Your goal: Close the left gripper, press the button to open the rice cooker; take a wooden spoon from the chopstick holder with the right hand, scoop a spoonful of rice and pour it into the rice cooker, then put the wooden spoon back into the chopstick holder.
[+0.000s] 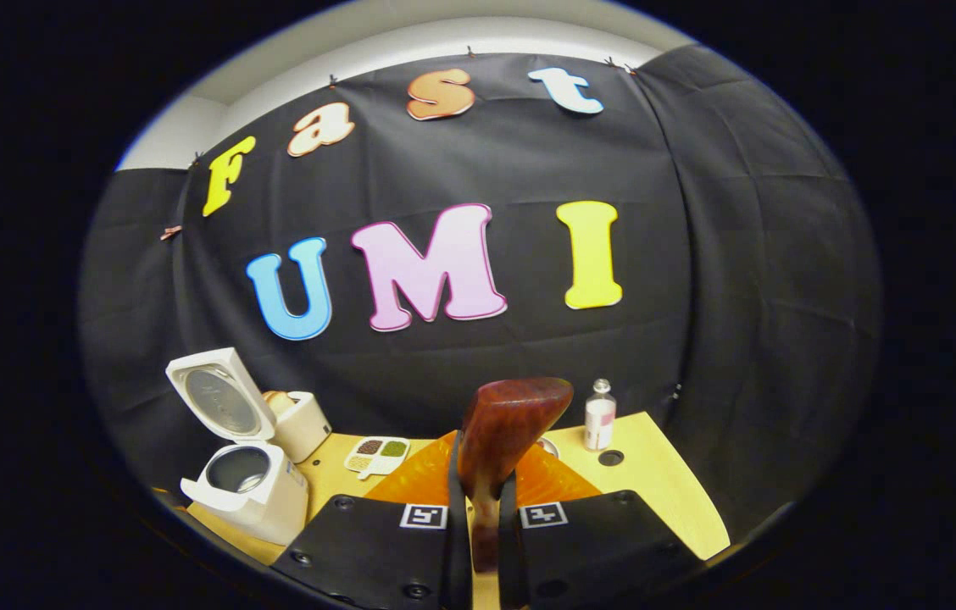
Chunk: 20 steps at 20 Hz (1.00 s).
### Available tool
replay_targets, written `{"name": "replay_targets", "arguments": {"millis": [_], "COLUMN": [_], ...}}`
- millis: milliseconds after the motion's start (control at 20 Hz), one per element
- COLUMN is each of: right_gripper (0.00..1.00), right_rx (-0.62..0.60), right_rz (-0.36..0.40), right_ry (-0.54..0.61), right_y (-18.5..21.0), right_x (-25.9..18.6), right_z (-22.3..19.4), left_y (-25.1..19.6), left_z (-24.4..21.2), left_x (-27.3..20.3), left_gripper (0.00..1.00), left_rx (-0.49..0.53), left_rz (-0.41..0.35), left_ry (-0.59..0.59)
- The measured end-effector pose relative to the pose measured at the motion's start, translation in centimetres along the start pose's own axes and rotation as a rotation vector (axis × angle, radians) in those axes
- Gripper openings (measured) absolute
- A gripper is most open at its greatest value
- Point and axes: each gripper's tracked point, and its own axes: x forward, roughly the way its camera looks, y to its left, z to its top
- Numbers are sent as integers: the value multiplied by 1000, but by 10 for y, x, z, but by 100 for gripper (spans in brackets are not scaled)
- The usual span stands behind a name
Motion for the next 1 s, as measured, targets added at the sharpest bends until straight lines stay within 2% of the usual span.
{"name": "replay_targets", "arguments": {"millis": [50,100,150,400,700,1000], "right_gripper": [16,12,16,16,17,16], "right_rx": [17,35,55,170,228,268], "right_rz": [-14,-31,-48,-116,-180,-220], "right_ry": [14,26,36,102,188,245], "right_y": [-12,-26,-38,-77,-97,-102], "right_x": [1,4,7,25,49,52], "right_z": [-8,-17,-27,-77,-135,-168], "left_y": [-4,-8,-11,-33,-34,-18], "left_z": [1,1,-1,0,4,1], "left_x": [3,4,6,8,9,9], "left_gripper": [94,94,94,94,94,94], "left_rx": [1,0,-2,-44,-6,-18], "left_rz": [5,10,17,37,83,118], "left_ry": [0,4,11,42,46,58]}}
